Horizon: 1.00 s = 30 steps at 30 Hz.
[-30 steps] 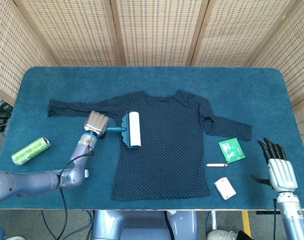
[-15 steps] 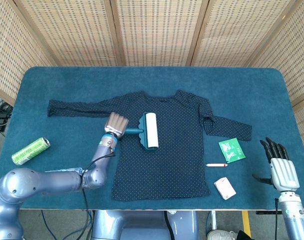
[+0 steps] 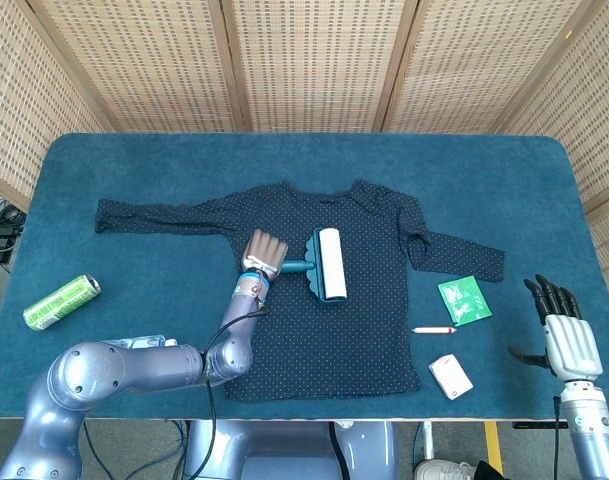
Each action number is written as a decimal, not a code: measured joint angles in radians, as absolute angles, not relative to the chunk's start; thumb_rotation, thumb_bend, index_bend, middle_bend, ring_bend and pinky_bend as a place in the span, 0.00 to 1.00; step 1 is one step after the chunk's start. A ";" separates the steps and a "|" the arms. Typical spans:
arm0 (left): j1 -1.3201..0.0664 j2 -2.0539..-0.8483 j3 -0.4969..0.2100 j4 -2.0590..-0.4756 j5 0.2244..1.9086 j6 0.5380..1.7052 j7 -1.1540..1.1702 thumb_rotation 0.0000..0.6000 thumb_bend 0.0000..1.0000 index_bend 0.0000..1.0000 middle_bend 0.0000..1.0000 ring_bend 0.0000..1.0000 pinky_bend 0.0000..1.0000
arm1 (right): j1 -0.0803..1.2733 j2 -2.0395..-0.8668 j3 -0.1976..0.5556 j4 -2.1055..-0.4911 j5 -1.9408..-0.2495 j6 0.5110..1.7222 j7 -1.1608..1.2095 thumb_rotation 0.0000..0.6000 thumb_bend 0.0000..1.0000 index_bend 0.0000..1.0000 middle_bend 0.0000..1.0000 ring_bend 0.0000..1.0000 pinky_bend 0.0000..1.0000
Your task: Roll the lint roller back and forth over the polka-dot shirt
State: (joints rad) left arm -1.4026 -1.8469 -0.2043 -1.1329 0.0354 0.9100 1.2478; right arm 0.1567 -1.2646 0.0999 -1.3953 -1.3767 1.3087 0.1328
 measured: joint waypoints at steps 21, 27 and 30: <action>-1.191 -1.585 -0.078 -1.313 0.165 0.905 1.107 1.00 0.63 0.92 0.88 0.73 0.70 | 0.150 -1.270 0.078 -1.435 -1.427 1.349 0.077 1.00 0.01 0.00 0.00 0.00 0.00; -1.139 -1.530 -0.046 -1.335 0.222 0.879 1.040 1.00 0.63 0.92 0.88 0.73 0.70 | 0.147 -1.272 0.070 -1.447 -1.445 1.364 0.062 1.00 0.01 0.00 0.00 0.00 0.00; -1.116 -1.502 -0.031 -1.352 0.257 0.873 1.007 1.00 0.63 0.92 0.88 0.73 0.70 | 0.145 -1.272 0.067 -1.452 -1.451 1.369 0.057 1.00 0.01 0.00 0.00 0.00 0.00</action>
State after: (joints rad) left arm -1.1159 -1.5016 -0.0308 -1.3519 0.2570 0.8727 1.0071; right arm 0.1453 -1.2718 0.0675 -1.4517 -1.4511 1.3693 0.0573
